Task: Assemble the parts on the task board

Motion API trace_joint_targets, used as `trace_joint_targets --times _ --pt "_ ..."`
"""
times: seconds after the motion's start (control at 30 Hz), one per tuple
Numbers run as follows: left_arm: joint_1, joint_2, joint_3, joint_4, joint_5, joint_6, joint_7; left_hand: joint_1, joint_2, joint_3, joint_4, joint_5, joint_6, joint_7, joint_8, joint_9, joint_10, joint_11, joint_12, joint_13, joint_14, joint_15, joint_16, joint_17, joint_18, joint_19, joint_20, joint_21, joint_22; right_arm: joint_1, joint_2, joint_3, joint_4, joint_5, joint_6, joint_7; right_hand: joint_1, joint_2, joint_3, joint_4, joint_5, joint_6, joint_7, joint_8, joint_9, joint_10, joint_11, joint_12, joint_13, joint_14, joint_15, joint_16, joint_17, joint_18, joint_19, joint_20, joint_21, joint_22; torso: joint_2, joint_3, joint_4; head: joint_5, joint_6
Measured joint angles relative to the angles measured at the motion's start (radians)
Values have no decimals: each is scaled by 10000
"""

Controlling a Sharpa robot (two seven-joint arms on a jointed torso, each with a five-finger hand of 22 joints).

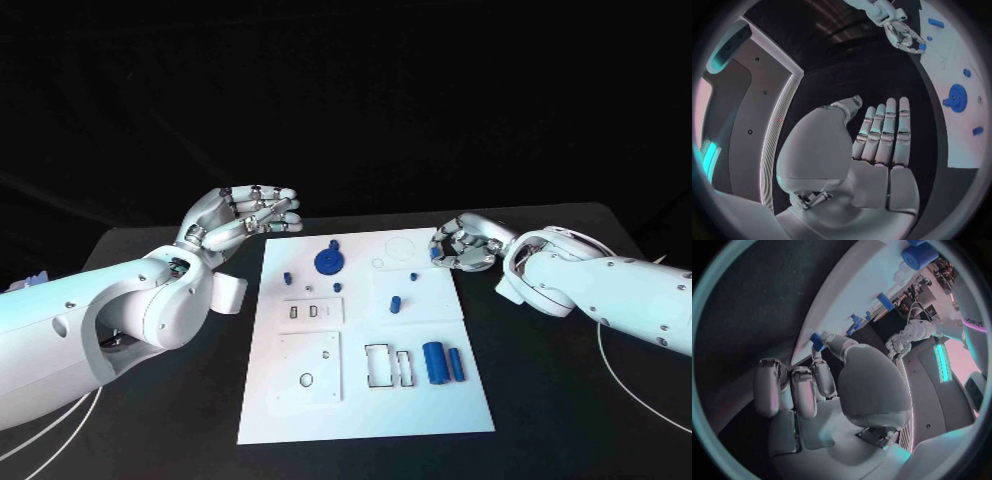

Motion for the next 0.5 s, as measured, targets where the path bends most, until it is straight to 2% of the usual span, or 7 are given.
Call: trace_joint_targets --times 0.03,0.1,0.17,0.27,0.3,0.5 --pt "0 0 0 -1 0 0 0 0 0 0 0 0 0 0 0 0 0 0 0 0 0 0 0 0 -1 0 0 0 0 -1 1 0 0 -1 -2 -1 31 44 0 0 0 60 -64 73 29 32 -32 0 5 0 0 0 0 0 0 0 4 0 0 -1 1 0 -4" --pt "0 0 0 -2 1 1 -1 0 0 0 0 0 0 0 0 0 0 0 0 0 0 0 0 0 0 0 0 0 0 -2 3 0 0 -2 -9 -2 31 44 0 0 0 84 -88 99 44 33 -33 0 7 0 0 0 0 0 0 0 5 -1 0 1 3 8 -7" --pt "0 0 0 -3 1 2 -1 0 0 0 0 0 0 0 0 -1 0 0 0 0 0 0 0 0 0 0 0 0 0 -3 5 0 0 -2 -25 -4 -36 167 72 19 -16 279 -162 238 68 111 -112 0 8 21 -132 0 0 0 93 -93 79 -1 0 3 3 8 -9" --pt "0 0 0 -8 1 4 -2 0 0 0 0 0 0 0 0 -1 0 0 0 0 0 0 0 -1 0 0 0 0 0 -4 11 0 6 -1 -118 -3 -85 253 82 29 -23 375 -230 367 135 151 -151 19 8 36 -148 0 0 0 129 -129 126 -1 0 6 0 9 -14" --pt "0 0 0 -10 1 4 -2 0 0 0 0 0 0 0 0 -1 0 0 0 0 0 0 0 -1 0 0 0 0 0 -5 12 0 14 3 -164 -1 -94 293 96 43 -40 379 -235 401 135 194 -195 53 7 36 -148 0 0 1 163 -163 172 -1 0 6 -1 9 -16" --pt "0 1 0 -31 1 9 -4 0 0 0 0 0 0 0 0 -2 0 0 1 0 0 0 0 -1 0 0 0 0 1 -8 -7 -1 159 33 -643 9 -75 496 261 -18 -79 374 -240 413 125 193 -194 53 7 35 -220 0 0 0 197 -197 197 -2 -2 9 -6 4 -35"
